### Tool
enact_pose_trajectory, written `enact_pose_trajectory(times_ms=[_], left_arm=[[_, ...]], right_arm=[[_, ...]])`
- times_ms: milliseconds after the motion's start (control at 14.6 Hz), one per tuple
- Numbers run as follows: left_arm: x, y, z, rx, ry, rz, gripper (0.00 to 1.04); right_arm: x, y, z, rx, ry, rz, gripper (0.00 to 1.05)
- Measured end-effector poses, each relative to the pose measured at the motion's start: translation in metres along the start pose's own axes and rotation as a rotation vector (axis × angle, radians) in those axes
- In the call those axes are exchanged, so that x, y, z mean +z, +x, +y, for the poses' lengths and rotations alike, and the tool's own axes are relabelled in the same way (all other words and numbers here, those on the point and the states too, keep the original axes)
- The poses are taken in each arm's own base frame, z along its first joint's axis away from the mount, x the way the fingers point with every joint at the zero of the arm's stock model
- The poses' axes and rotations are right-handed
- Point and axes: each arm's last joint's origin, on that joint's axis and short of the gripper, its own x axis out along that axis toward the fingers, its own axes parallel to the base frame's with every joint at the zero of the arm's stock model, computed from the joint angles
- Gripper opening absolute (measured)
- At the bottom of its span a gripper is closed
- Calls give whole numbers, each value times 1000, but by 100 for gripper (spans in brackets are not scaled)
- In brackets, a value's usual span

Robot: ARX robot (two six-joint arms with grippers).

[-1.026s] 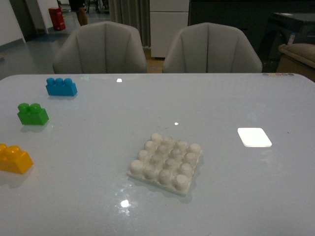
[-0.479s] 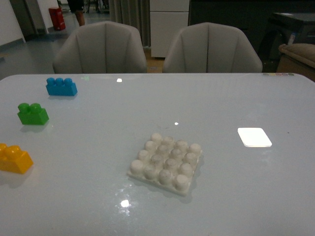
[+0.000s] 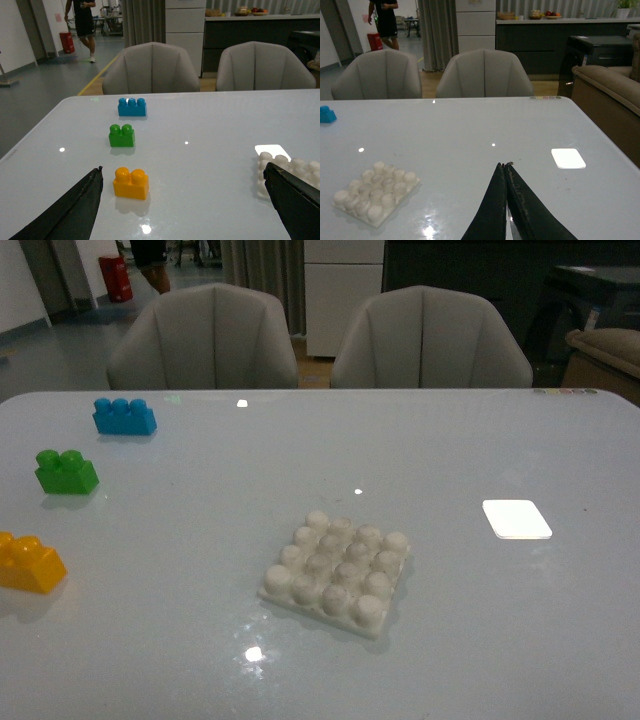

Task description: Insert yellow block into base center

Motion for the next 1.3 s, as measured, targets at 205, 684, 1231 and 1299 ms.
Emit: enact_pose_trajectory(times_ms=[205,684,1231,1299], left_arm=[[0,0,0,0,0,0,98],[0,0,0,0,0,0,98],[17,3,4,43,-94,365,98],[27,6,6,32,-110,322,98]], right_arm=[[-8,0,0,0,0,5,2],[-21,0,0,-1,-2,1,16],[-21,0,0,-2,-3,0,100],[-21,0,0,-1,-3,2,99]])
